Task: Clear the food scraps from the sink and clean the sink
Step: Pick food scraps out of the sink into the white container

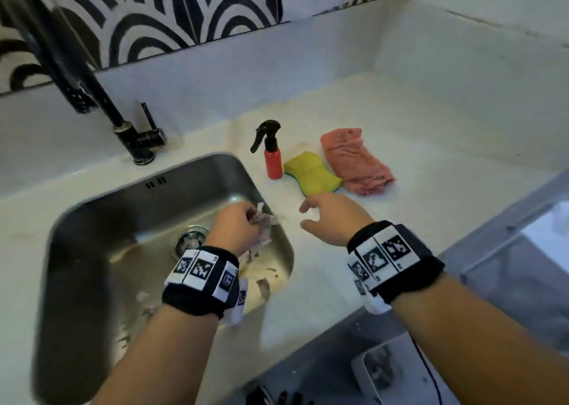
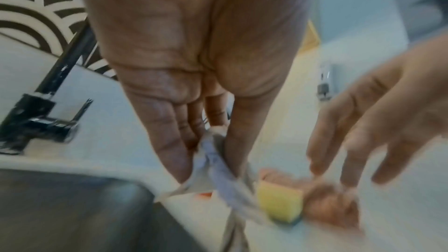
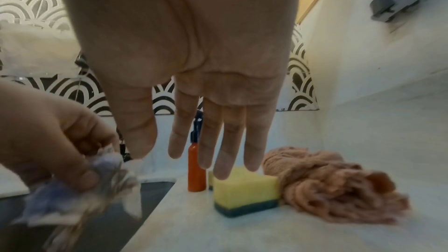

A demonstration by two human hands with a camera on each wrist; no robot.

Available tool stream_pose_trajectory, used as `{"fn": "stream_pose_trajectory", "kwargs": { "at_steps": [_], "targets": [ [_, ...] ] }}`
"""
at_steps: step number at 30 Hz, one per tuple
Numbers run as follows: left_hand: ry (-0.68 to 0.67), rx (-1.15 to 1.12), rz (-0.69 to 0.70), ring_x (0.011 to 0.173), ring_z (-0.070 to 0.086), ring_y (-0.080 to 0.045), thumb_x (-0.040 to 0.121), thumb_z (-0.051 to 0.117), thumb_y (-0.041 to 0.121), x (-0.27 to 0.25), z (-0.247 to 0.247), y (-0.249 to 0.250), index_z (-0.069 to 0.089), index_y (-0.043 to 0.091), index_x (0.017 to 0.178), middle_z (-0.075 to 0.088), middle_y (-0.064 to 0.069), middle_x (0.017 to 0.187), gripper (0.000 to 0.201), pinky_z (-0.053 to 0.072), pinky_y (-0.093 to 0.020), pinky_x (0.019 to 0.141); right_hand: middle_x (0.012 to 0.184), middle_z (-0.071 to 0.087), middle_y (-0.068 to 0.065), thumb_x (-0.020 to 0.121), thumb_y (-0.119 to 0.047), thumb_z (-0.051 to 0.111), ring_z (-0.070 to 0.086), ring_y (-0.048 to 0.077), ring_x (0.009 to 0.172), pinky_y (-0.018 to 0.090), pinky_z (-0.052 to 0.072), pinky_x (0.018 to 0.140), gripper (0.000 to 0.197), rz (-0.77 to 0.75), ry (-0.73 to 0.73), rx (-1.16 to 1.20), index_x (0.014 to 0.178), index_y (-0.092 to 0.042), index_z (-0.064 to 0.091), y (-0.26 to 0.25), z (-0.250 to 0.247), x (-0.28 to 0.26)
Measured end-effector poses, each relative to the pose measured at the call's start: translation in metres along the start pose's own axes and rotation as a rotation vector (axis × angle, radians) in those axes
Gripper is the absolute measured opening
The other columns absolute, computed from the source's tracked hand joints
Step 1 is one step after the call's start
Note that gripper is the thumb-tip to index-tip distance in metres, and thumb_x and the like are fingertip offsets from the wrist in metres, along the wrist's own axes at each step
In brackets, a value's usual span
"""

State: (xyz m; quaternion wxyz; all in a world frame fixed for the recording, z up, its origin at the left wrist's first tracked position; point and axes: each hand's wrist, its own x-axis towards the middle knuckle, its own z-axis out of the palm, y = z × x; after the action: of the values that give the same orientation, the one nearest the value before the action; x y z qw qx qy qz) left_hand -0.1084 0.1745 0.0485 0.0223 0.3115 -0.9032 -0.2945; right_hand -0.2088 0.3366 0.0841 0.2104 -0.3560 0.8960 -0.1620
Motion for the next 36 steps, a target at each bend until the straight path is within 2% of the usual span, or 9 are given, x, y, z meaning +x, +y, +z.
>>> {"fn": "stream_pose_trajectory", "kwargs": {
  "at_steps": [4, 8, 12, 17, 22, 26, 28, 30, 36],
  "targets": [
    [0.076, -0.087, 0.146, 0.071, 0.061, -0.018, 0.082, 0.064, 0.022, -0.045, -0.008, 0.073, 0.06, 0.017, 0.085, 0.064, 0.0, 0.076, 0.007, 0.044, -0.023, 0.055, 0.135, 0.052, 0.001, 0.089, -0.033, 0.06, 0.052, 0.021, 0.119, 0.032, 0.042, 0.095, 0.045, -0.081, 0.061, 0.091, 0.131, -0.023, 0.05, 0.035, -0.027, -0.05],
    [0.015, -0.21, 0.243, 0.062, 0.061, -0.012, 0.08, 0.068, 0.016, -0.083, 0.013, 0.14, 0.051, 0.018, 0.092, 0.063, 0.0, 0.076, 0.021, 0.043, -0.018, 0.046, 0.137, 0.049, -0.002, 0.085, -0.03, 0.067, 0.051, 0.012, 0.112, 0.017, 0.033, 0.077, 0.062, -0.184, 0.107, 0.194, 0.14, -0.026, 0.037, 0.071, -0.046, -0.103],
    [-0.102, -0.293, 0.245, 0.05, 0.06, -0.005, 0.08, 0.066, 0.007, -0.103, 0.063, 0.182, 0.046, 0.016, 0.095, 0.064, -0.003, 0.076, 0.027, 0.045, -0.017, 0.043, 0.137, 0.047, 0.0, 0.084, -0.027, 0.068, 0.048, 0.013, 0.121, 0.017, 0.033, 0.086, 0.067, -0.172, 0.126, 0.289, 0.142, -0.028, 0.035, 0.115, -0.047, -0.14],
    [-0.228, -0.288, 0.259, 0.063, 0.066, -0.023, 0.08, 0.059, 0.005, -0.123, 0.142, 0.211, 0.041, 0.016, 0.101, 0.066, -0.01, 0.077, 0.03, 0.053, -0.033, 0.056, 0.132, 0.054, 0.0, 0.089, -0.012, 0.055, 0.052, 0.016, 0.116, 0.021, 0.038, 0.085, 0.061, -0.026, 0.158, 0.342, 0.144, -0.033, 0.035, 0.18, -0.025, -0.169],
    [-0.401, -0.223, 0.255, 0.071, 0.064, -0.024, 0.086, 0.054, 0.007, -0.131, 0.229, 0.207, 0.034, 0.018, 0.112, 0.066, -0.008, 0.08, 0.035, 0.054, -0.046, 0.065, 0.126, 0.059, 0.004, 0.094, -0.014, 0.052, 0.055, 0.022, 0.113, 0.02, 0.039, 0.081, 0.051, 0.137, 0.093, 0.321, 0.142, -0.026, 0.042, 0.243, 0.029, -0.177],
    [-0.482, -0.2, 0.221, 0.076, 0.06, -0.021, 0.085, 0.057, 0.002, -0.131, 0.298, 0.186, 0.039, 0.015, 0.111, 0.055, 0.003, 0.084, 0.033, 0.051, -0.036, 0.067, 0.109, 0.063, 0.013, 0.087, -0.016, 0.058, 0.06, 0.031, 0.101, 0.038, 0.046, 0.085, 0.022, 0.283, 0.058, 0.355, 0.107, -0.01, 0.065, 0.293, 0.1, -0.166],
    [-0.519, -0.177, 0.207, 0.083, 0.061, -0.025, 0.083, 0.058, 0.001, -0.129, 0.33, 0.17, 0.043, 0.015, 0.105, 0.055, 0.0, 0.09, 0.03, 0.052, -0.039, 0.073, 0.102, 0.064, 0.014, 0.084, -0.013, 0.059, 0.061, 0.031, 0.095, 0.032, 0.045, 0.077, 0.016, 0.346, 0.033, 0.362, 0.098, -0.008, 0.065, 0.313, 0.135, -0.163],
    [-0.559, -0.113, 0.196, 0.09, 0.061, -0.026, 0.082, 0.056, 0.002, -0.124, 0.361, 0.152, 0.045, 0.014, 0.103, 0.056, -0.006, 0.103, 0.027, 0.051, -0.041, 0.081, 0.102, 0.064, 0.012, 0.084, -0.014, 0.06, 0.06, 0.029, 0.095, 0.027, 0.039, 0.071, 0.015, 0.387, -0.001, 0.345, 0.098, -0.009, 0.065, 0.331, 0.169, -0.16],
    [-0.699, 0.028, 0.141, 0.106, 0.057, -0.021, 0.086, 0.057, 0.006, -0.117, 0.42, 0.098, 0.052, 0.01, 0.115, 0.055, -0.001, 0.115, 0.03, 0.045, -0.028, 0.09, 0.111, 0.06, 0.007, 0.088, -0.022, 0.057, 0.06, 0.029, 0.1, 0.03, 0.044, 0.08, 0.021, 0.548, -0.12, 0.354, 0.107, -0.014, 0.063, 0.371, 0.266, -0.151]
  ]
}}
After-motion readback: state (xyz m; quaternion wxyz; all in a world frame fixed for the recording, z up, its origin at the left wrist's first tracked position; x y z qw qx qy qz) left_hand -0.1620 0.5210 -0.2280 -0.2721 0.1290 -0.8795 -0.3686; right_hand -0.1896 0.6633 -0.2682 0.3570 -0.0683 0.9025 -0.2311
